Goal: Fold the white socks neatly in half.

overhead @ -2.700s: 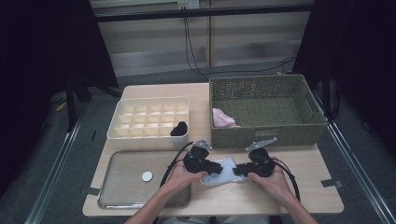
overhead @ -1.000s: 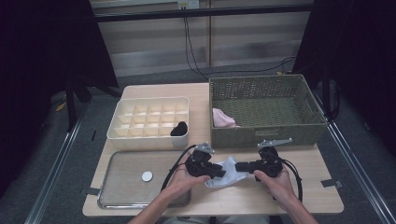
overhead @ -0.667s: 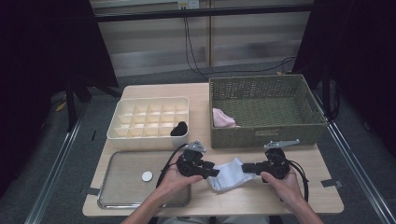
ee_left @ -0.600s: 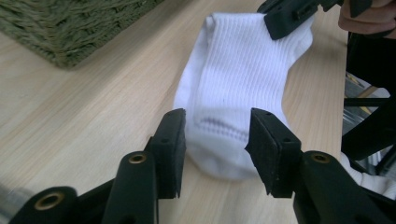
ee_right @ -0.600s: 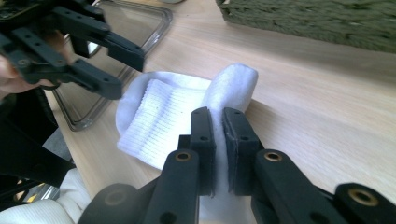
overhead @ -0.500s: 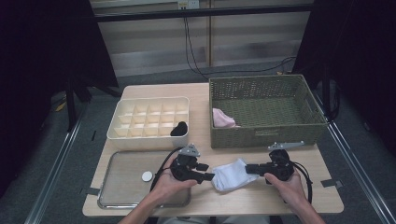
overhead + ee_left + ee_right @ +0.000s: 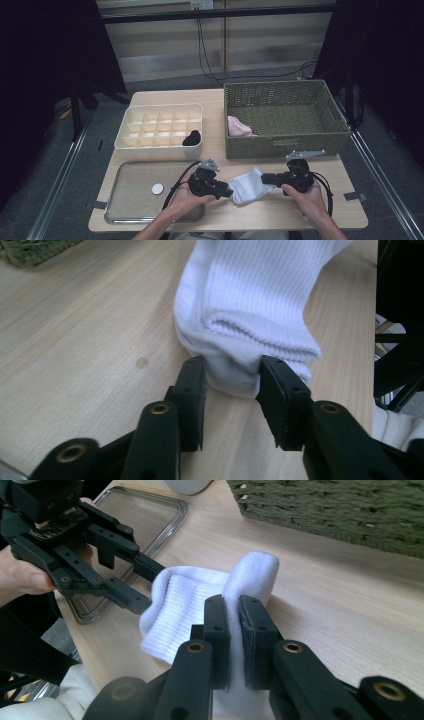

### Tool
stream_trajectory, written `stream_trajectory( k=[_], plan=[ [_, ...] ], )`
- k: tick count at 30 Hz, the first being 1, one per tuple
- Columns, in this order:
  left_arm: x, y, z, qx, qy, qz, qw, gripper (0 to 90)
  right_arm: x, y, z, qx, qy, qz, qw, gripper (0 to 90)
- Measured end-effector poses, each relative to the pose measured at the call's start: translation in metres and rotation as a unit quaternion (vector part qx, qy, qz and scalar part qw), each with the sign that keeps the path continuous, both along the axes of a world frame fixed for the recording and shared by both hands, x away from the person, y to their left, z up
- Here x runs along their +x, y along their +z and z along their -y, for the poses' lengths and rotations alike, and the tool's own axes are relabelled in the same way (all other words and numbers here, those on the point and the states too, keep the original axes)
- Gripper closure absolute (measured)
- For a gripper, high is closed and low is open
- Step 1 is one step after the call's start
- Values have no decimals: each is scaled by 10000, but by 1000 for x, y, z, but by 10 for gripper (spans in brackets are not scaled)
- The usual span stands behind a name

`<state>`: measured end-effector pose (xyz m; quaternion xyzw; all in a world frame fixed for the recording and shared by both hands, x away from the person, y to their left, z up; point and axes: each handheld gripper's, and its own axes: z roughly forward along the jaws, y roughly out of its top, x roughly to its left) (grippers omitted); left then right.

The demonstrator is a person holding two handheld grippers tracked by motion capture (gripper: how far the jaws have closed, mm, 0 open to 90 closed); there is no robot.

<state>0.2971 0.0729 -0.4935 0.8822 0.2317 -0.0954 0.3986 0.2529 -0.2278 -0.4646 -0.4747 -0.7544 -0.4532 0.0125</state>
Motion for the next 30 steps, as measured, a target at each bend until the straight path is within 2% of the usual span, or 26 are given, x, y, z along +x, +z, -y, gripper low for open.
stream_trajectory(
  k=[4, 12, 13, 17, 20, 24, 26, 27, 30],
  plan=[
    [1, -1, 1, -6, -28, -10, 10000, 680, 1, 2, -5, 37, 47, 18, 10000, 830],
    [1, 0, 2, 45, -1, 8, 10000, 677, 3, 3, -17, 55, 110, -17, 9999, 831],
    [1, -1, 2, -42, 11, -30, 10000, 678, 4, 3, -21, 74, 152, -14, 9999, 831],
    [2, 0, 3, 24, 3, -22, 10000, 684, 6, 5, -27, 89, 246, -9, 9997, 831],
    [3, -1, 4, -63, 21, -70, 10000, 682, 6, 5, -30, 76, 277, -15, 9996, 831],
    [2, -1, 5, -63, 1, -57, 10000, 685, 8, 5, -38, 56, 383, -26, 9992, 829],
    [1, 0, 5, 71, 26, -3, 10000, 689, 9, 6, -42, 64, 419, -12, 9991, 828],
    [2, 0, 5, 15, 1, -39, 10000, 691, 10, 6, -44, 56, 435, -9, 9990, 828],
    [2, 0, 5, 20, -49, -50, 10000, 718, 11, 8, -50, 71, 517, 16, 9986, 826]
  ],
)
